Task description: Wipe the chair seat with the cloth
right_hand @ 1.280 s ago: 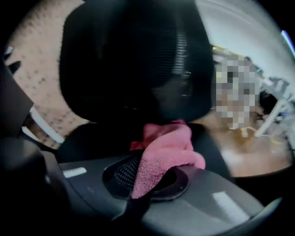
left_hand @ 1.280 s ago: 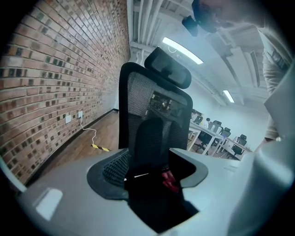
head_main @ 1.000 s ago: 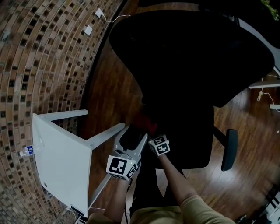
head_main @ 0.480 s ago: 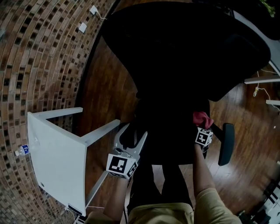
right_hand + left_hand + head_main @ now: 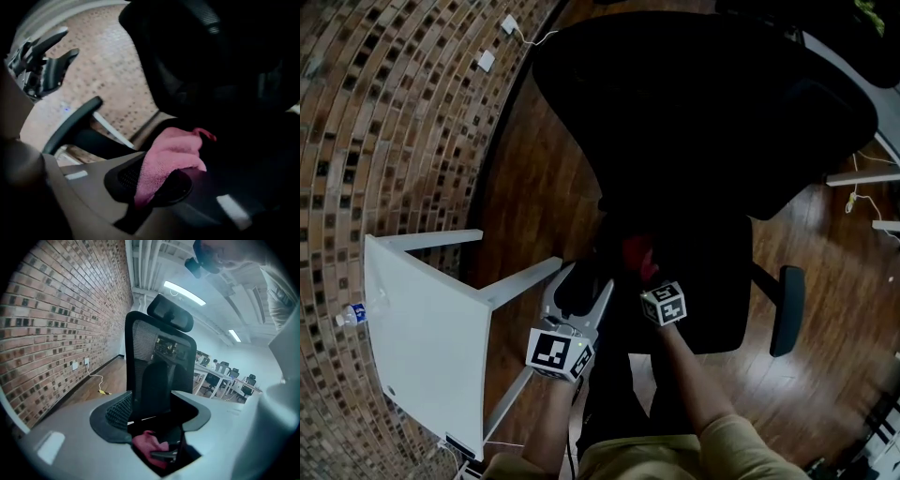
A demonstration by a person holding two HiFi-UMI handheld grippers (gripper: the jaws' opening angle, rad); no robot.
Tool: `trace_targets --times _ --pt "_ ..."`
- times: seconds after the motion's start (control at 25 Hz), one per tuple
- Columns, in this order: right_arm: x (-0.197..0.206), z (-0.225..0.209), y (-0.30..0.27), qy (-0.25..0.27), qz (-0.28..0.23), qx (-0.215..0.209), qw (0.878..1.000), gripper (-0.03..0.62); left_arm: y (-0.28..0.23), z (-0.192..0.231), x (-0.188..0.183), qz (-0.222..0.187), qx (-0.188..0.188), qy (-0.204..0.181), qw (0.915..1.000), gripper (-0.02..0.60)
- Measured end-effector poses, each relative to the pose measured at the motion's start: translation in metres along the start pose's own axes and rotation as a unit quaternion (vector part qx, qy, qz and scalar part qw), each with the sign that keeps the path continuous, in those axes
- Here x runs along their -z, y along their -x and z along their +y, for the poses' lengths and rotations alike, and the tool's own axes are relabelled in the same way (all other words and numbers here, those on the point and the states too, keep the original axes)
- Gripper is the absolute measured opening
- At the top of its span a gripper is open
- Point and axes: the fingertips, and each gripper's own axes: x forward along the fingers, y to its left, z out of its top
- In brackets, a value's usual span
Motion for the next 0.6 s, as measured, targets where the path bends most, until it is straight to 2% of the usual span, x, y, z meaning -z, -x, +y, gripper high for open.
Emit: trace_targets --times 0.08,0.16,0.24,0.36,0.44,0.52,0.6 --pt "0.000 0.050 -0.033 -0.011 0.005 -0.054 0.998 0.014 0.004 0.003 0.001 0.005 -0.004 -0.004 1.0000 0.238" --pt "0.023 0.057 -0.048 -0.032 0.054 -0.042 0.997 0.015 0.012 0.006 0.003 0.009 -0.009 -0.006 0.9999 0.238" --pt "0.045 0.024 -0.039 -0.077 0.090 0.027 0.993 0.015 0.020 0.010 0.004 0.010 -0.017 -0.004 0.9998 0.236" --pt "0.060 -0.071 0.024 -0.125 0.085 0.163 0.975 0.015 0.022 0.011 0.007 0.010 -0.016 0.002 0.9998 0.233" --pt "0.077 -0.148 0.094 -0.127 0.081 0.265 0.953 0.015 0.019 0.003 0.007 0.011 -0.002 0.004 0.9999 0.233" --pt "0.086 -0.212 0.172 -0.096 0.092 0.362 0.922 0.015 0.016 -0.006 0.005 0.007 0.010 0.001 0.9999 0.233" --pt "0.086 -0.251 0.234 -0.059 0.111 0.429 0.895 0.015 0.013 -0.013 0.003 0.002 0.019 0.001 0.9998 0.233"
